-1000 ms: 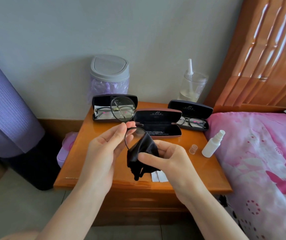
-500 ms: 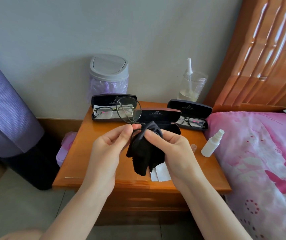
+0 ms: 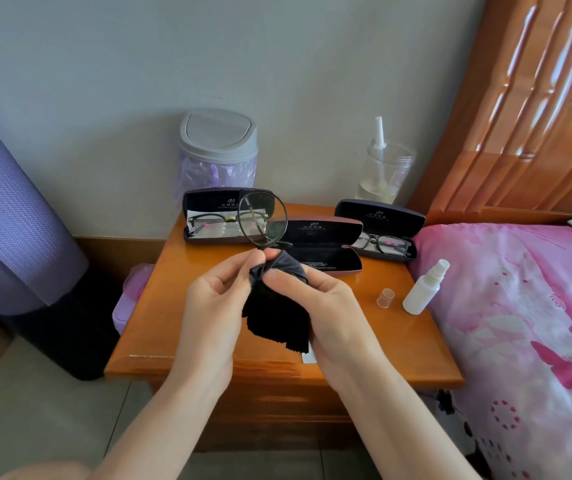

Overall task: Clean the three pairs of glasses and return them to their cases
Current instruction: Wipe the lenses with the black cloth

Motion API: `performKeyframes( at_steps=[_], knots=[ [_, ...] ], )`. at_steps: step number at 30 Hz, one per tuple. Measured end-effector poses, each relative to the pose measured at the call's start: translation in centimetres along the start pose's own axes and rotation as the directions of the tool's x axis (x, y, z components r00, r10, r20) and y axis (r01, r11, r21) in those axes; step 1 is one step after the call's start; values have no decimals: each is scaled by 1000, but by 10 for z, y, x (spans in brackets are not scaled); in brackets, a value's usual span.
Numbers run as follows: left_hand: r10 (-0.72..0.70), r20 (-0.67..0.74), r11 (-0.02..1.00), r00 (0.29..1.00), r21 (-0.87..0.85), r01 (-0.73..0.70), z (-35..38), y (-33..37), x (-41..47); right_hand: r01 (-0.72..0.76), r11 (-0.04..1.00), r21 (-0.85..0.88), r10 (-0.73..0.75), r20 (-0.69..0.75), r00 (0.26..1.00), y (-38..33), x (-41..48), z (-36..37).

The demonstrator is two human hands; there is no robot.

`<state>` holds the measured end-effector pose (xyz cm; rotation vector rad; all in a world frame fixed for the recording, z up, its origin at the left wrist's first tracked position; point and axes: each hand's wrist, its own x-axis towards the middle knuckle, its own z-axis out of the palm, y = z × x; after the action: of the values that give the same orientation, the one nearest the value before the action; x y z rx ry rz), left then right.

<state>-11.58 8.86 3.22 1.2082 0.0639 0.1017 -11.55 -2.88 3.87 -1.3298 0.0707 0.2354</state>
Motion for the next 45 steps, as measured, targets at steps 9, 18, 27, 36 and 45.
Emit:
performKeyframes(
  at_steps=[9, 18, 27, 36, 45],
  knots=[
    [-11, -10, 1000, 1000, 13, 11, -4, -3, 6, 115, 993, -36, -118, -76, 990, 1, 2, -10],
    [-20, -78, 994, 997, -111, 11, 0, -3, 5, 107, 990, -88, -111, -36, 993, 12, -15, -17],
    [-43, -50, 997, 998, -68, 40, 0, -2, 3, 65, 982, -179, -67, -6, 998, 17, -15, -8],
    [-17, 11, 999, 1000, 31, 16, 0, 0, -3, 105, 993, -48, -107, -45, 993, 6, -9, -2],
    [-33, -28, 999, 999, 38, 34, -1, -3, -3, 135, 972, -191, -138, 1, 990, 4, -6, -3]
  ],
)
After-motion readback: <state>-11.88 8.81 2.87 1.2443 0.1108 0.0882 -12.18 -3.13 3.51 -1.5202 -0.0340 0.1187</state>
